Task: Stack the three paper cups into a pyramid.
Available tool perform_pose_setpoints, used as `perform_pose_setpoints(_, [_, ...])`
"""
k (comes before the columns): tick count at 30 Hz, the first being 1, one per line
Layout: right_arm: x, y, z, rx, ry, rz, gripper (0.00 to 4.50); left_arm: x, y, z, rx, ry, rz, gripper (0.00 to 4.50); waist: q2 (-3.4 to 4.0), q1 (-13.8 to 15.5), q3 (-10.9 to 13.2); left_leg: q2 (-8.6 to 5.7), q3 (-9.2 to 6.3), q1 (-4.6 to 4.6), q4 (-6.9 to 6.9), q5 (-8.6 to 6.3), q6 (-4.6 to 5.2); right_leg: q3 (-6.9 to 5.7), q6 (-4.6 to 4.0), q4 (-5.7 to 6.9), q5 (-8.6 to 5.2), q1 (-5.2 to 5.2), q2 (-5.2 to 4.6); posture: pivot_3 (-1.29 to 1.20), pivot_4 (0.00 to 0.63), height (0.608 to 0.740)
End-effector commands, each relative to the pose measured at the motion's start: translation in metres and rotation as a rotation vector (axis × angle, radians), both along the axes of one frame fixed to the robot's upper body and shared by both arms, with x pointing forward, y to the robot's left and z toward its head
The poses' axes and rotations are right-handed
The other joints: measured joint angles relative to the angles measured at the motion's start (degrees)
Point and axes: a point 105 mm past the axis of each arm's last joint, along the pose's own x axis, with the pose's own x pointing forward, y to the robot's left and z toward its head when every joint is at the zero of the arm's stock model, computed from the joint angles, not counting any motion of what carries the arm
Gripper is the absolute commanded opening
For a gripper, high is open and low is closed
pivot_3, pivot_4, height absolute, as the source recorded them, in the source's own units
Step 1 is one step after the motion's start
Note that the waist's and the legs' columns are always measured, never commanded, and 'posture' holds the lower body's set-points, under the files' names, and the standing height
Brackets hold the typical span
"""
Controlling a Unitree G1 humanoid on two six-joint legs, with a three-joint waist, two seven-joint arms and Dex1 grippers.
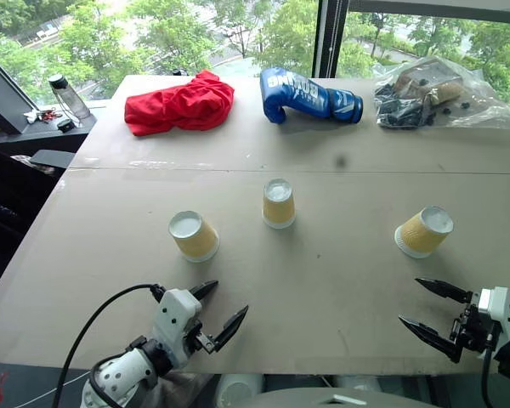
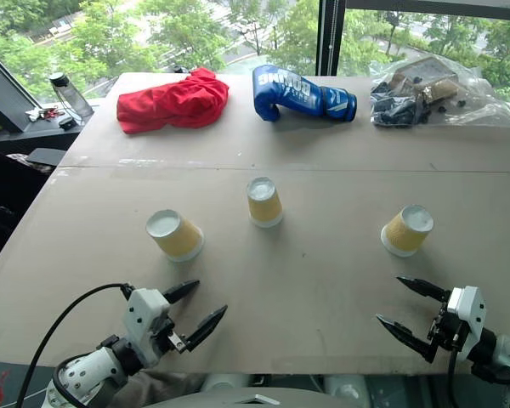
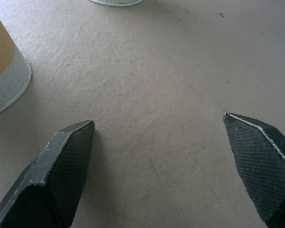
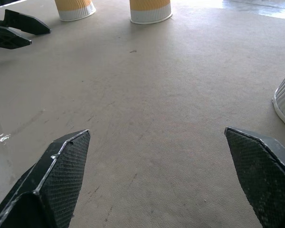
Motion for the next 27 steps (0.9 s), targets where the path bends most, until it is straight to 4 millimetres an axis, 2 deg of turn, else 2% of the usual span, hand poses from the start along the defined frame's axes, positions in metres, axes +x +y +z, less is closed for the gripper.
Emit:
perform_pose_setpoints(1, [0.003,0.006,0.005,-0.003,-0.035,0.016,4.5,-0.008,0.004,-0.006,-0.007,0.003,-0.002,4.46,0.0,0.0,0.0,0.0,0.0,0.0,0.0,0.0,0.0,0.0,0.0,0.0,0.0,0.0,0.01,0.0,0.15,0.74])
perform_pose_setpoints(4, [0.007,0.009,0.004,-0.002,-0.047,0.025,4.5,-0.014,0.014,-0.016,-0.012,0.009,0.016,4.46,0.03,-0.16,-0.04,0.01,0.05,0.05,0.01,0.0,0.0,0.06,0.0,0.01,0.0,0.01,0.06,0.0,0.15,0.74])
perform_pose_setpoints(7, [0.009,0.009,0.004,-0.002,-0.051,0.024,4.5,-0.012,0.016,-0.02,-0.016,-0.002,0.016,4.46,0.21,-0.1,-0.15,0.0,0.06,0.05,0.02,0.0,0.0,0.06,0.01,0.03,0.01,0.01,0.15,0.0,0.15,0.74])
perform_pose_setpoints(19, [0.013,0.013,0.006,0.01,-0.065,0.028,4.5,-0.007,0.018,-0.022,-0.031,-0.033,0.016,4.46,0.19,-0.08,-0.15,0.0,0.2,0.62,0.09,0.0,0.0,0.31,0.01,0.76,-0.02,0.13,0.3,0.0,0.15,0.74])
perform_pose_setpoints(24, [0.013,0.017,0.009,0.021,-0.073,0.047,4.5,-0.001,0.02,-0.011,-0.067,-0.083,0.061,4.46,0.22,-0.09,-0.18,0.03,0.26,0.7,0.09,0.0,0.0,0.41,0.02,0.81,-0.02,0.14,0.32,0.0,0.15,0.74])
perform_pose_setpoints(27, [0.013,0.023,0.015,0.03,-0.084,0.081,4.5,0.005,0.018,0.008,-0.109,-0.162,0.115,4.46,0.07,-0.08,-0.09,0.04,0.24,0.69,0.09,0.0,0.0,0.42,0.02,0.82,-0.02,0.14,0.33,0.0,0.15,0.74])
